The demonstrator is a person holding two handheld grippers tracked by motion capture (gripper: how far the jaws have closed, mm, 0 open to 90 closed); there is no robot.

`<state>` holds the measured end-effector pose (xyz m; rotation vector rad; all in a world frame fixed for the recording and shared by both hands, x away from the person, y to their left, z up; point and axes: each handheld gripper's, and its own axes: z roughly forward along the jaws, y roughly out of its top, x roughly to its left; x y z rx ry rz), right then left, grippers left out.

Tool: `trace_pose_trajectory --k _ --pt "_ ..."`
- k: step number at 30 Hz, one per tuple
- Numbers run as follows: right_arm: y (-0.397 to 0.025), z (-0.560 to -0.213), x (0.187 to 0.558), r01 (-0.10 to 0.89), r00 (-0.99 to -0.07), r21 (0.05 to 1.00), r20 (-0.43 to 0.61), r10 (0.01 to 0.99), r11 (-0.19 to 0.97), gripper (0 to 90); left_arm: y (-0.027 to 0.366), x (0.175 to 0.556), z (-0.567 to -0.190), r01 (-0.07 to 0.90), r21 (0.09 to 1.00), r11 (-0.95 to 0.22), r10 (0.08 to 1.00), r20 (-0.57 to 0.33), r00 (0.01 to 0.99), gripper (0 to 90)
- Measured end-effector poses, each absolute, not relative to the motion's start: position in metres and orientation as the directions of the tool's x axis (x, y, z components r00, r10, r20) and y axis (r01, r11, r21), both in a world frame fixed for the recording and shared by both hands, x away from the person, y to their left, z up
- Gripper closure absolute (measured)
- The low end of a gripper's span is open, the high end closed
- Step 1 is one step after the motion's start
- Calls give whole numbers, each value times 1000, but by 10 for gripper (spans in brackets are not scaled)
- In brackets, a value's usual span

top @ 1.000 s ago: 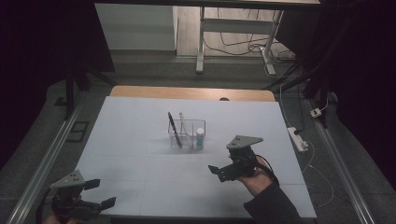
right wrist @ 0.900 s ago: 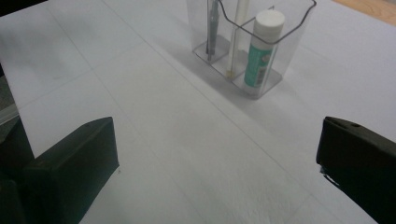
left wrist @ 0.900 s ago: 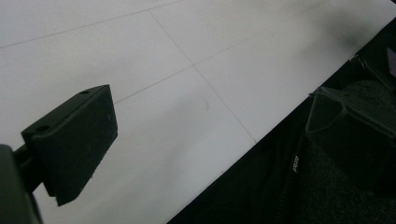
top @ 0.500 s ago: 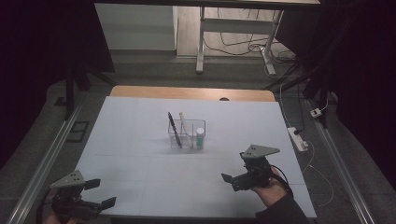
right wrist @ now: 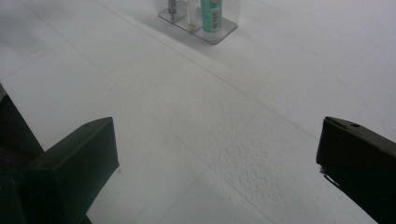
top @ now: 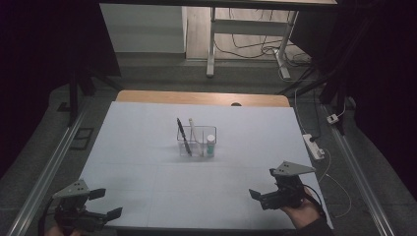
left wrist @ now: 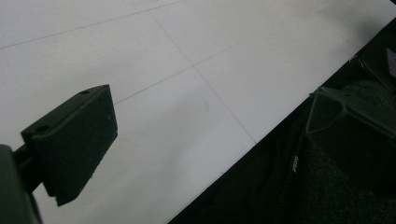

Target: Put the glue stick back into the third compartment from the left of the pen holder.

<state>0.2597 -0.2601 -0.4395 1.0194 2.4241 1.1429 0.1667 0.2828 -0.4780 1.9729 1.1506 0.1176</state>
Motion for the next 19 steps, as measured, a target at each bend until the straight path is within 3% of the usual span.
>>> trace_pose_trajectory --k 11,19 --pt "-297 -449 233 574 -628 727 95 772 377 0 283 166 -478 680 695 -234 758 -308 575 20" --pt "-305 -453 221 605 -596 696 75 800 386 0 283 167 -478 681 696 -230 756 -313 575 20"
